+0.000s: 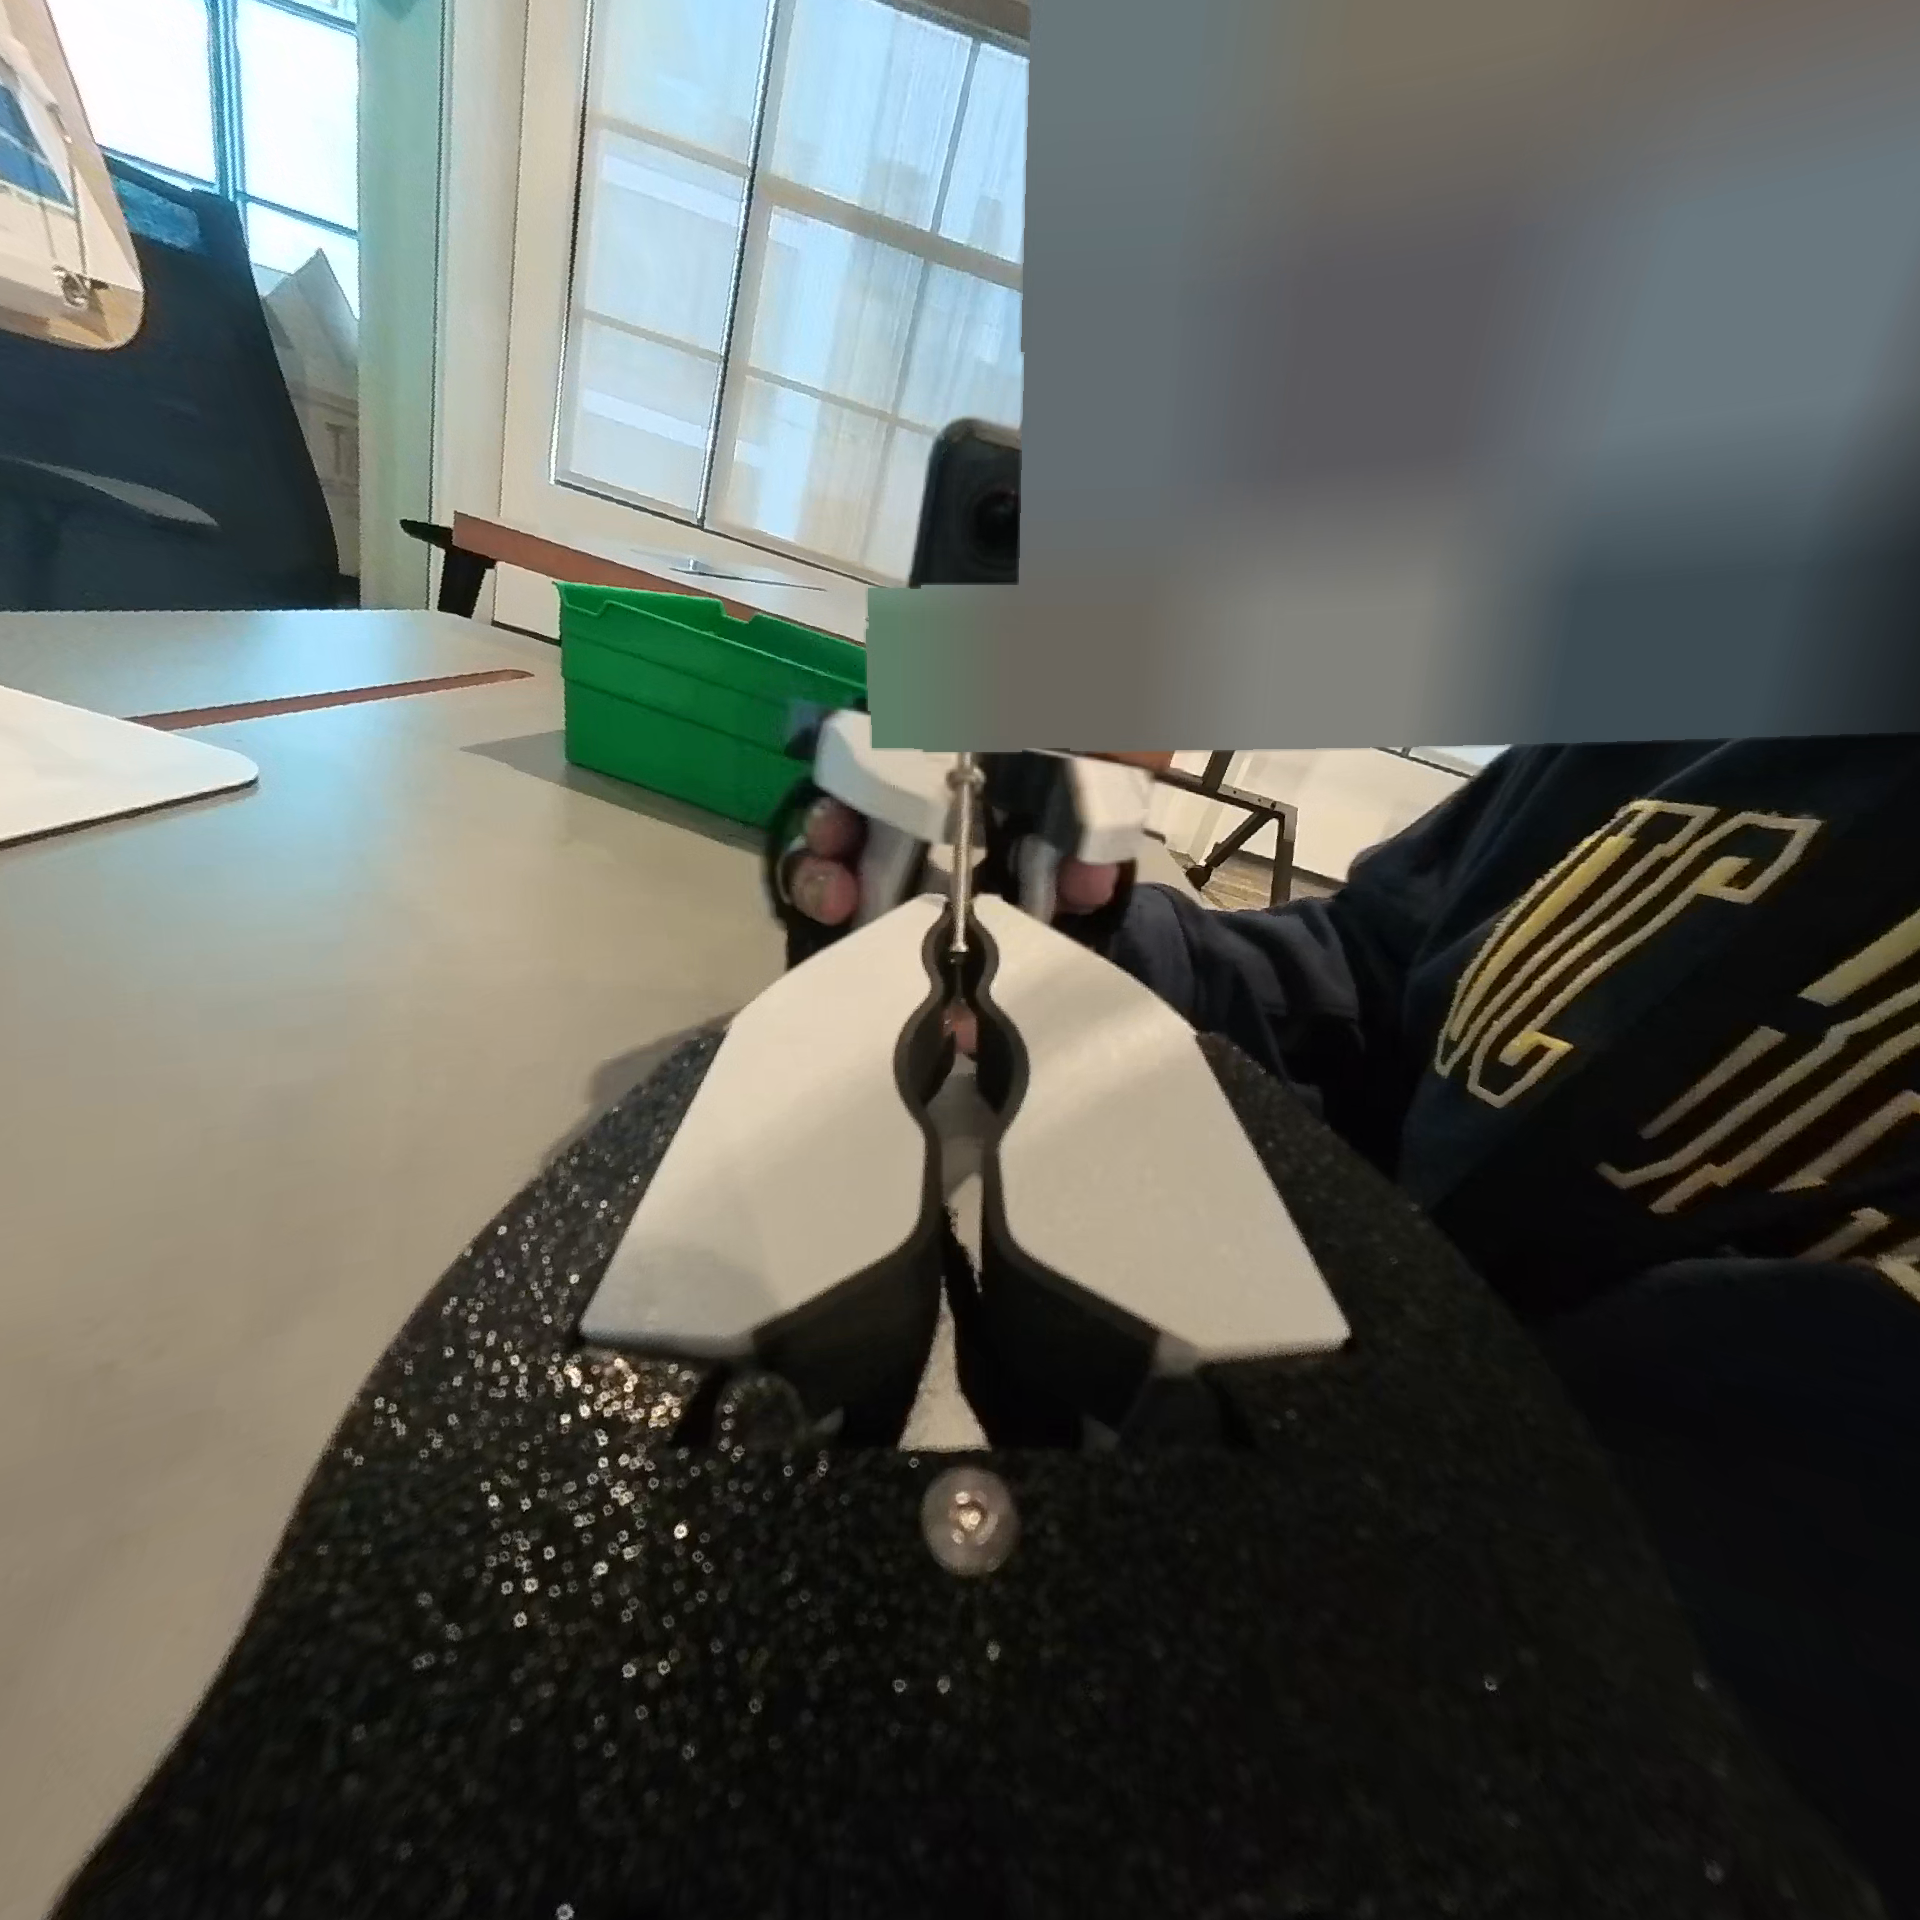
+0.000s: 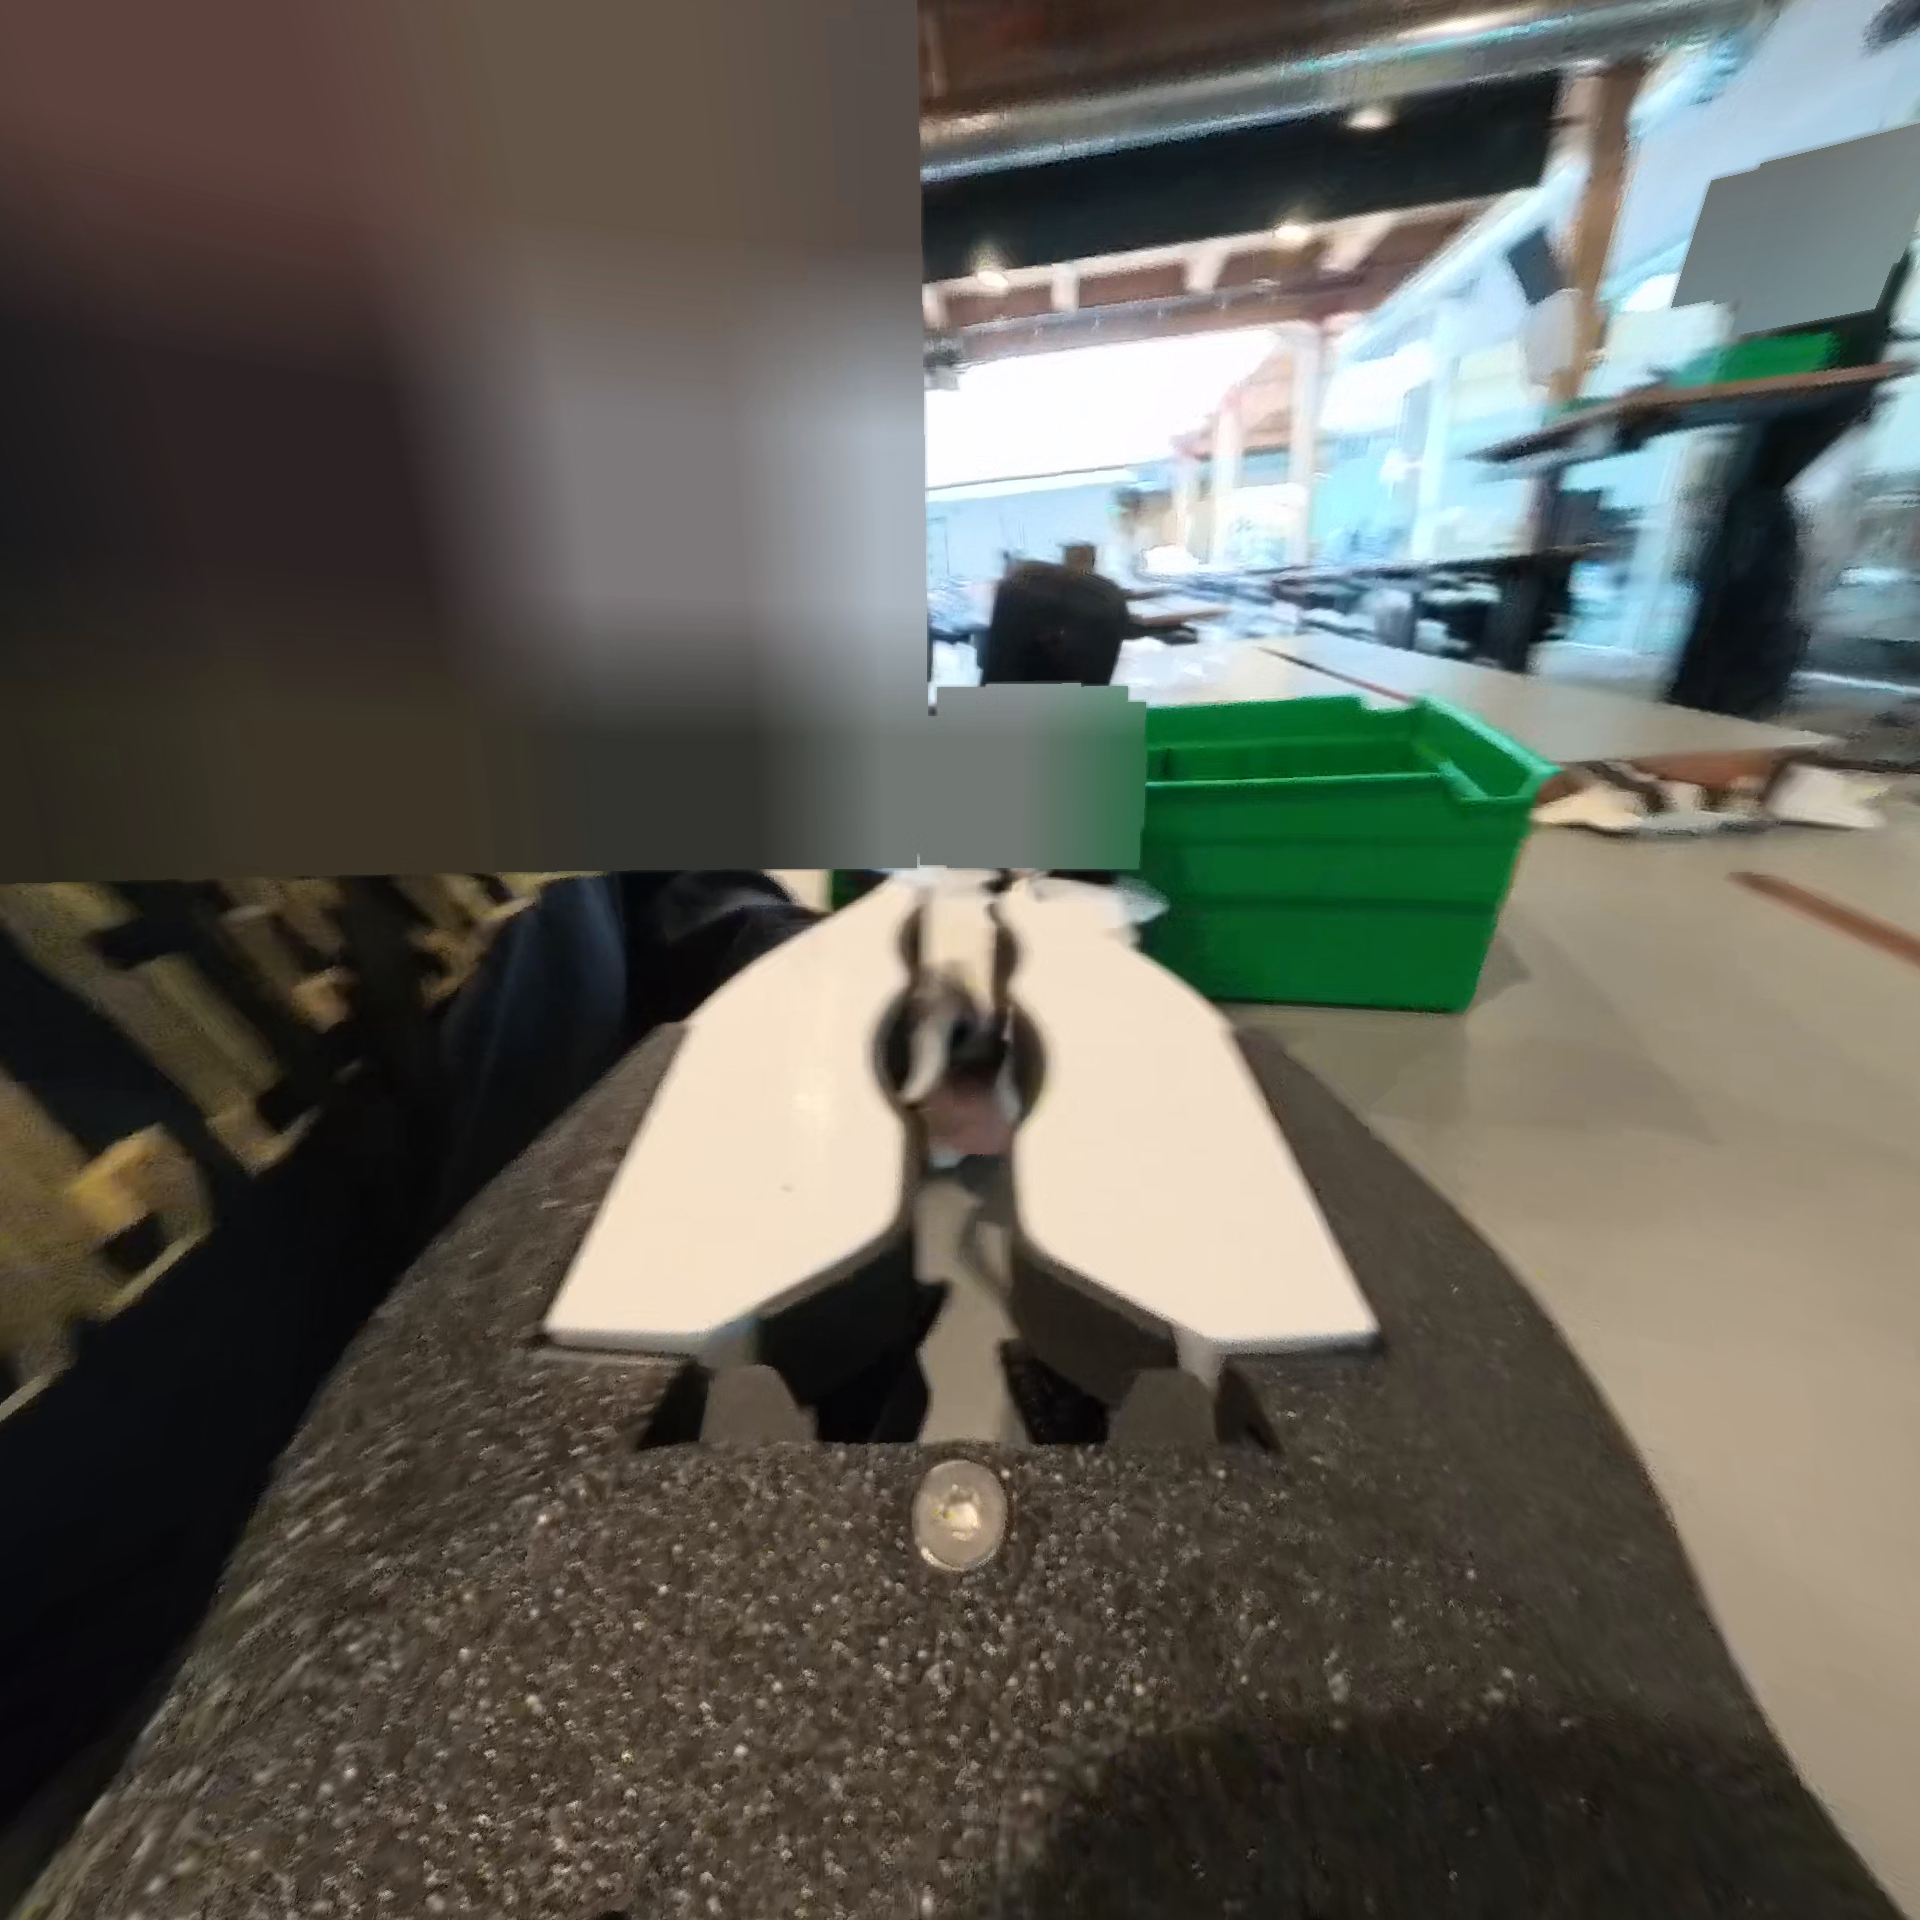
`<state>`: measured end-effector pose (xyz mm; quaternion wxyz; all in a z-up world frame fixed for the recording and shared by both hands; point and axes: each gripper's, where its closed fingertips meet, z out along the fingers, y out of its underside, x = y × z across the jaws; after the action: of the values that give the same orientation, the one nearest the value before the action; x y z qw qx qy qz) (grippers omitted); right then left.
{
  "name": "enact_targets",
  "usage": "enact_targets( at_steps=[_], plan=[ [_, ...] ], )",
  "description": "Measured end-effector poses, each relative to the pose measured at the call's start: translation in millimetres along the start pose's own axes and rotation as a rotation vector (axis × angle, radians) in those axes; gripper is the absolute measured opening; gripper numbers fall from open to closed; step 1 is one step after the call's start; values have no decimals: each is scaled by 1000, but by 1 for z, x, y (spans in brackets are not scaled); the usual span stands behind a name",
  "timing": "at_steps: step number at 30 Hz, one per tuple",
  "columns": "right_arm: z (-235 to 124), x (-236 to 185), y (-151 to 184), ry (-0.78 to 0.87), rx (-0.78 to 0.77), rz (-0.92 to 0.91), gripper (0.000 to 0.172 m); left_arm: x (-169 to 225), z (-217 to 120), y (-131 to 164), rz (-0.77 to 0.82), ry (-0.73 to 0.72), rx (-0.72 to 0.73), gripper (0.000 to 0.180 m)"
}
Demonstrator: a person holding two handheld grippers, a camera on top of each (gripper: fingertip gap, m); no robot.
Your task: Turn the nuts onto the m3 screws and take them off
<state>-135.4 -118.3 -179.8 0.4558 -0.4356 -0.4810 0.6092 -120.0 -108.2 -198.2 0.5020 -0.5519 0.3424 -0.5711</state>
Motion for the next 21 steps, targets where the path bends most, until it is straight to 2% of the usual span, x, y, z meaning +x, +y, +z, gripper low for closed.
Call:
enact_targets(
  at_steps=[1,4,8,11,12,14,16,21],
  plan=[
    [-5,-1,-4,-9,32,9,4,-1,0,0,-6,0,1,0],
    [-6,13,-15,70,86,-7,13,-1,1,1,-9,0,-6,0],
    [17,12,-5,73,1,-62,18,1,2,2,-1,5,-20,0],
    [11,4,1,36,-38,-39,20,1,1,1,2,10,-11,0],
    [5,2,3,22,-52,-24,18,2,2,2,5,10,-14,0],
    [-6,-4,0,-15,-16,-17,1,1,2,1,-3,7,-13,0],
    [-10,7,-10,49,43,-6,13,0,1,1,-16,9,-9,0],
    [9,12,-8,62,17,-2,33,1,3,3,-4,11,-28,0]
  ],
)
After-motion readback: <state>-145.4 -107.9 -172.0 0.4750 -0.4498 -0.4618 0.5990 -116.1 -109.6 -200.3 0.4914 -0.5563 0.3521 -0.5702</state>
